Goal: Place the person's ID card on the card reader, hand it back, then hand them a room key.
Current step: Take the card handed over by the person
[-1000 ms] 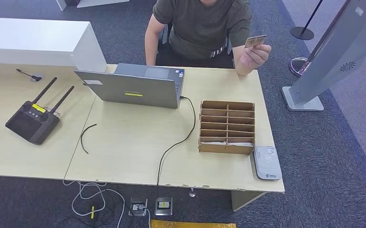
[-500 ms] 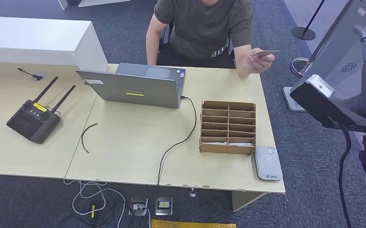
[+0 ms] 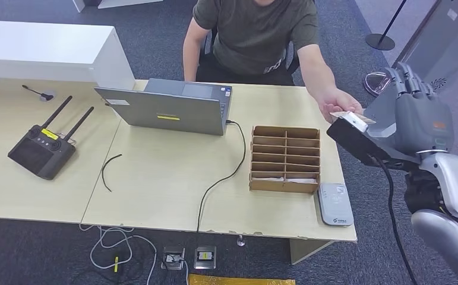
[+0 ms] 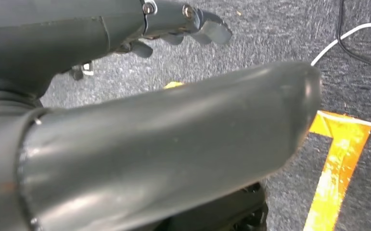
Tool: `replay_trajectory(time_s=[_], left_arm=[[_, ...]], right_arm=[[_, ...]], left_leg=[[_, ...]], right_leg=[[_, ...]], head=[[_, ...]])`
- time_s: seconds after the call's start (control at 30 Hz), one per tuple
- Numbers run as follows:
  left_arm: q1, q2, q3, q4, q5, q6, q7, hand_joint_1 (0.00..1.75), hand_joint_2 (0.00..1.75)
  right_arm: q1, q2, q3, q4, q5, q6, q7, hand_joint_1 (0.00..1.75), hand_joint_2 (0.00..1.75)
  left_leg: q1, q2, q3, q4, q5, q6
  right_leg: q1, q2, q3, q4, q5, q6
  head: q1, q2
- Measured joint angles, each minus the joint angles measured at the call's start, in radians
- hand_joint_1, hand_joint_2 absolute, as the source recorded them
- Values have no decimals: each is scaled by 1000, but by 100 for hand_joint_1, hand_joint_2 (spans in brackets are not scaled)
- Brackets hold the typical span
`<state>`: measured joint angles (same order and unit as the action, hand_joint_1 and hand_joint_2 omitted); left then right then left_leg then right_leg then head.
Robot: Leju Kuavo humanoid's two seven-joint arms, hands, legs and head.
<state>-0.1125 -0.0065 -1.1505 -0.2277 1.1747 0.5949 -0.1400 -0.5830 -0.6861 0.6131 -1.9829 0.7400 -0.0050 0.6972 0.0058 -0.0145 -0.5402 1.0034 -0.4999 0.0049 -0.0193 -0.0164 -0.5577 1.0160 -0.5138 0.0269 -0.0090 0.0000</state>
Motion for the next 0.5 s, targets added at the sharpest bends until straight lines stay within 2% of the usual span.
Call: replay_trajectory(time_s=[0.3, 0.43, 0.5], left_arm=[[-5, 5, -28, 0, -24, -11, 12, 0, 0], [-7, 8, -40, 0, -26, -11, 15, 0, 0], [-8, 9, -44, 0, -28, -12, 17, 0, 0]], right_arm=[[50, 0, 8, 21, 14, 11, 1, 0, 175], [57, 0, 12, 28, 14, 12, 2, 173, 175], [60, 0, 13, 31, 14, 9, 2, 175, 175]], left_leg=[[0, 1, 0, 0, 0, 0], [0, 1, 1, 0, 0, 0], [0, 1, 1, 0, 0, 0]], right_leg=[[0, 1, 0, 0, 0, 0], [0, 1, 0, 0, 0, 0], [0, 1, 0, 0, 0, 0]], head=[[0, 0], [0, 0], [0, 0]])
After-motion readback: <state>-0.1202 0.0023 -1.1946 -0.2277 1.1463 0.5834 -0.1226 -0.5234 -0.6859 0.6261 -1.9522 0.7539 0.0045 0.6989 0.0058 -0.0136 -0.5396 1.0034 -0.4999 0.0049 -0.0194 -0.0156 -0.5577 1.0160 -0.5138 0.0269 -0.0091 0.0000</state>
